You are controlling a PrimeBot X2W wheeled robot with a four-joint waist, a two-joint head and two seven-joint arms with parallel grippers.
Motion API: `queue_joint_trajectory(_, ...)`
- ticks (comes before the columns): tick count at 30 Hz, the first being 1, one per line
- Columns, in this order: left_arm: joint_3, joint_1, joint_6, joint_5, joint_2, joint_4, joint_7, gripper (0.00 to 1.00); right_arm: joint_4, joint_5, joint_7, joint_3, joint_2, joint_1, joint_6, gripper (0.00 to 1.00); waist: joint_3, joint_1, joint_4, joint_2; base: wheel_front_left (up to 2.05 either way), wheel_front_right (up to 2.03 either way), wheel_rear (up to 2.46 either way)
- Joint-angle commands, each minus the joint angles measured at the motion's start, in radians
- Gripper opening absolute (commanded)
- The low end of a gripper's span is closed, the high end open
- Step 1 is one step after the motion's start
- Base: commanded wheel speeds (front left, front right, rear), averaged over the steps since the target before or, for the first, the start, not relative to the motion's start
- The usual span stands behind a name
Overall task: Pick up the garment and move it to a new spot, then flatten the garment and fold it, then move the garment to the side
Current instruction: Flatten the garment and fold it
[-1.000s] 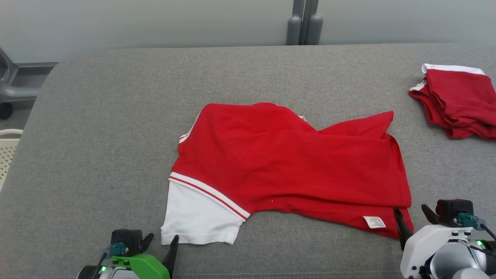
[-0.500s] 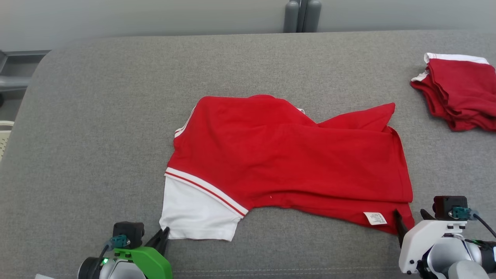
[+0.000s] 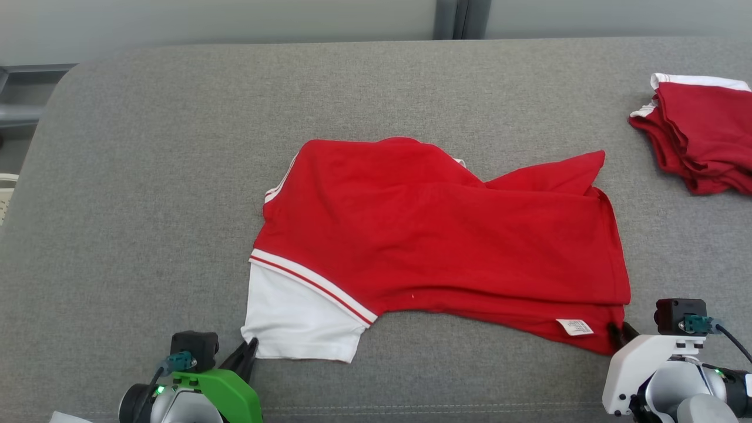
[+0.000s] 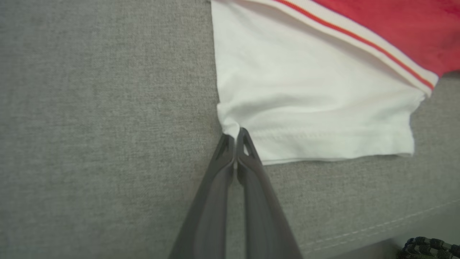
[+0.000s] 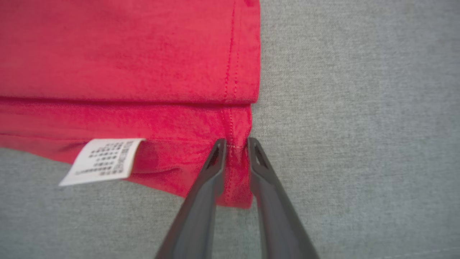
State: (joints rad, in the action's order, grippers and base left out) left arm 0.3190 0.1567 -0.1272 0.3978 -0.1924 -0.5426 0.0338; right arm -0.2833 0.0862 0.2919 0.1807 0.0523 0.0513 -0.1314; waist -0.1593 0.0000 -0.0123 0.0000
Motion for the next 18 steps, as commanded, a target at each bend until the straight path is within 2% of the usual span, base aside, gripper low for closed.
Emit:
queue_joint_trajectory(1,0.003,0.017,0.002,0.008,-0.003,-0.011,0.002,0.0,-0.011,0.005,-0.002,0.001,0.003,0.013,0.002,0.17,-0.004,0.0,0.002,0.0,0.0,0.0,0.0)
queue_joint_trajectory(5,0.007,0.024,0.004,0.008,-0.005,-0.016,0.0,0.0,-0.029,0.006,-0.006,-0.005,0.001,0.02,0.002,0.0,-0.008,0.0,0.002,0.0,0.0,0.0,0.0)
queue_joint_trajectory(11,-0.011,0.032,0.021,0.02,-0.007,-0.008,-0.025,0.0,-0.014,-0.003,-0.034,-0.003,0.001,0.022,0.002,0.0,0.001,0.0,0.004,0.0,0.0,0.0,0.0)
queue_joint_trajectory(18,-0.07,0.027,0.039,0.075,0.011,0.07,-0.105,0.0,0.054,0.026,-0.065,-0.016,0.0,0.007,0.002,0.0,0.024,0.0,0.005,0.0,0.0,0.0,0.0)
